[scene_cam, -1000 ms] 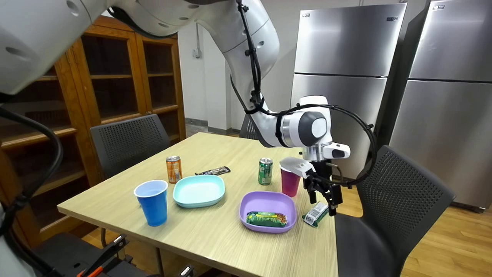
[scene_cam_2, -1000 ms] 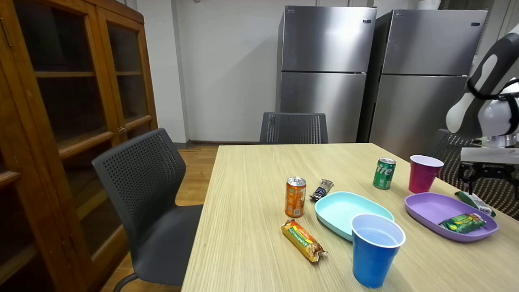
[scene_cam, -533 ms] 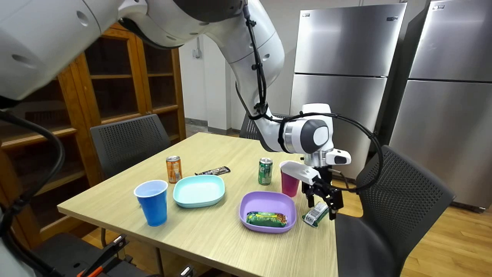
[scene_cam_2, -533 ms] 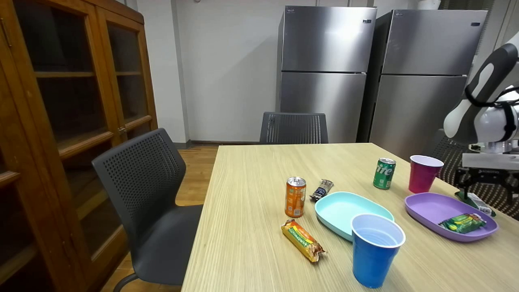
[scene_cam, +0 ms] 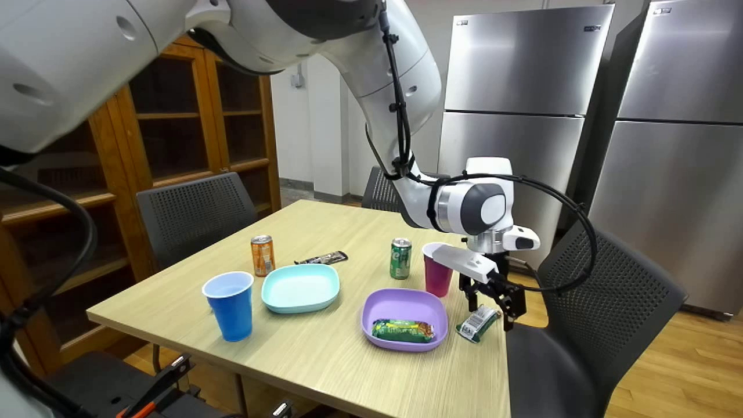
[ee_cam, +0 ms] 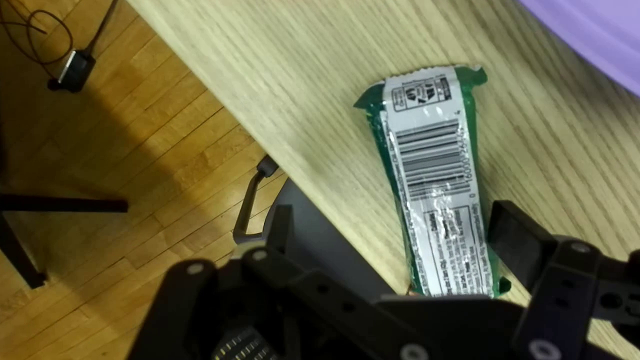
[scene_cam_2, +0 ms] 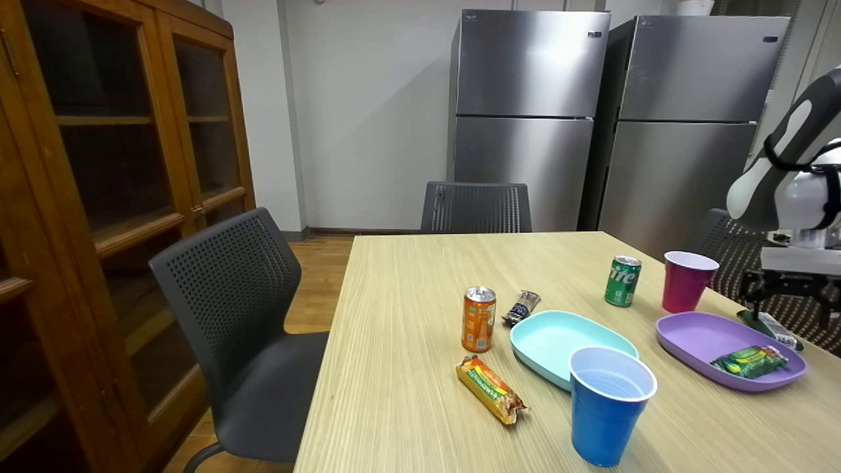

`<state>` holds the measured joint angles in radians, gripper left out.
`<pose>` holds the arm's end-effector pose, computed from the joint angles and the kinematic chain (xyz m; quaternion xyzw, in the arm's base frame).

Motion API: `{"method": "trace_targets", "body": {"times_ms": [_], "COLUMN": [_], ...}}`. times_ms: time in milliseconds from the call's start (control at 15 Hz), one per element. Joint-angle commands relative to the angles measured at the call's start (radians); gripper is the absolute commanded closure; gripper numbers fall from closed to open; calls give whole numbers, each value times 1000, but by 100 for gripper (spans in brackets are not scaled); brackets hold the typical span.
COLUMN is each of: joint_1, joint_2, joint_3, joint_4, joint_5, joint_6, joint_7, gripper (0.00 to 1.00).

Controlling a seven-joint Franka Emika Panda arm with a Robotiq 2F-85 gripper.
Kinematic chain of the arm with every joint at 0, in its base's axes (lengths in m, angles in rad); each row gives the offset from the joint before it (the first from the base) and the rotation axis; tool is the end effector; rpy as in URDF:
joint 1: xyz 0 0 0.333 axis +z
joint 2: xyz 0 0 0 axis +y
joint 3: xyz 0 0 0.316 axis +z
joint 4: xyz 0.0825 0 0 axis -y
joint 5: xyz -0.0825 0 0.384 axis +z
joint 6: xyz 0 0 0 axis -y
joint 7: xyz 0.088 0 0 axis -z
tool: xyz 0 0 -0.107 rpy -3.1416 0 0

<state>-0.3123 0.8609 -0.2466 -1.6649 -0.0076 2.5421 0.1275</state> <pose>0.5825 -0.3447 0.1190 0.9519 -0.2909 -0.0013 0.0964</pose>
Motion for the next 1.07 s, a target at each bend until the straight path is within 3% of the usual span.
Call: {"method": "trace_targets", "body": {"times_ms": [0,733,800,867,1000], "joint_1": [-37,-39,-40,-42,-41], "joint_2": [-2,-6,-5,-4,-3], "joint_3": [34,47,48,50,50], "joint_4": [13,6,7,8,10], "joint_5": [29,38,38,40,40], "joint_6": [2,1,3,2,3], "joint_7": [-68,-104,-105,-106,-106], "gripper": [0,0,2,26,31]}}
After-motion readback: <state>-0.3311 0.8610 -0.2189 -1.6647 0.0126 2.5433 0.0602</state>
